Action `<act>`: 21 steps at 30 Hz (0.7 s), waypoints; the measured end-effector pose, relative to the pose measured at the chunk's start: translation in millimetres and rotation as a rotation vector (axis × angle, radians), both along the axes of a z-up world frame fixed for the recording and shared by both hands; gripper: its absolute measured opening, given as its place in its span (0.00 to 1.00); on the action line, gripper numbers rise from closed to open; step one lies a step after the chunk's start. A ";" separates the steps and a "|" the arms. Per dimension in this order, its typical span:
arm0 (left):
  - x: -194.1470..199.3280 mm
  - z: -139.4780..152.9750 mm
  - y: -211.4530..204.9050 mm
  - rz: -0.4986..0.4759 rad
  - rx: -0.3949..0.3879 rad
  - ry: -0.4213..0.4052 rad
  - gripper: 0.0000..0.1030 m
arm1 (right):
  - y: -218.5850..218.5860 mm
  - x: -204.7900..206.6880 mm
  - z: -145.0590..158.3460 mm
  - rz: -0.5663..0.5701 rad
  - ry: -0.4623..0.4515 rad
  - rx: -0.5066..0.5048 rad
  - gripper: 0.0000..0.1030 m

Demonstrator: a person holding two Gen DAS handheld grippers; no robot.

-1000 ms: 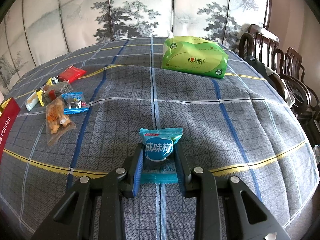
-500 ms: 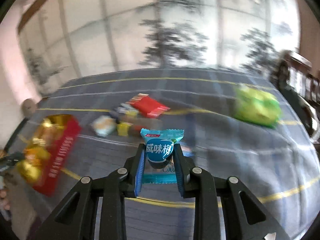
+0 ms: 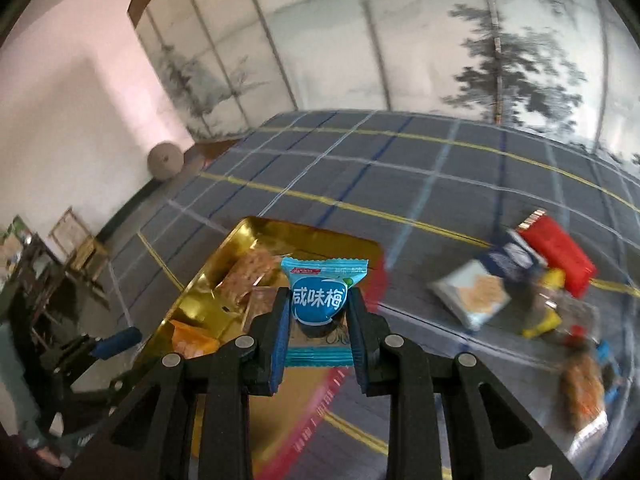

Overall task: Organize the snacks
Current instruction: 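Carry the blue candy into the gold tin and open the right gripper, then grasp the blue soda cracker pack with the right gripper and lift it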

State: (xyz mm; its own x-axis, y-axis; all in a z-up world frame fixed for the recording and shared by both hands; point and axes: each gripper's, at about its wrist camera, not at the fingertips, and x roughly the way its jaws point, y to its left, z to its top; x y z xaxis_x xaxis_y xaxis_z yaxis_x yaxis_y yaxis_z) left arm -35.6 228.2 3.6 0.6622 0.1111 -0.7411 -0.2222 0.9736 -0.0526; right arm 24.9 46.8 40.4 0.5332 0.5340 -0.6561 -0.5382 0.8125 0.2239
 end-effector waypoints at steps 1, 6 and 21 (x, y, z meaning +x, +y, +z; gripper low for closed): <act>-0.4 0.3 0.2 -0.003 0.005 0.001 0.53 | 1.6 2.9 -3.8 0.011 0.011 -0.008 0.24; -4.1 4.6 1.3 -0.017 0.014 -0.011 0.59 | 14.0 19.7 -20.2 0.036 0.050 -0.062 0.24; -2.1 2.7 1.5 -0.029 0.008 0.006 0.59 | -26.0 16.8 10.1 -0.026 0.099 0.045 0.35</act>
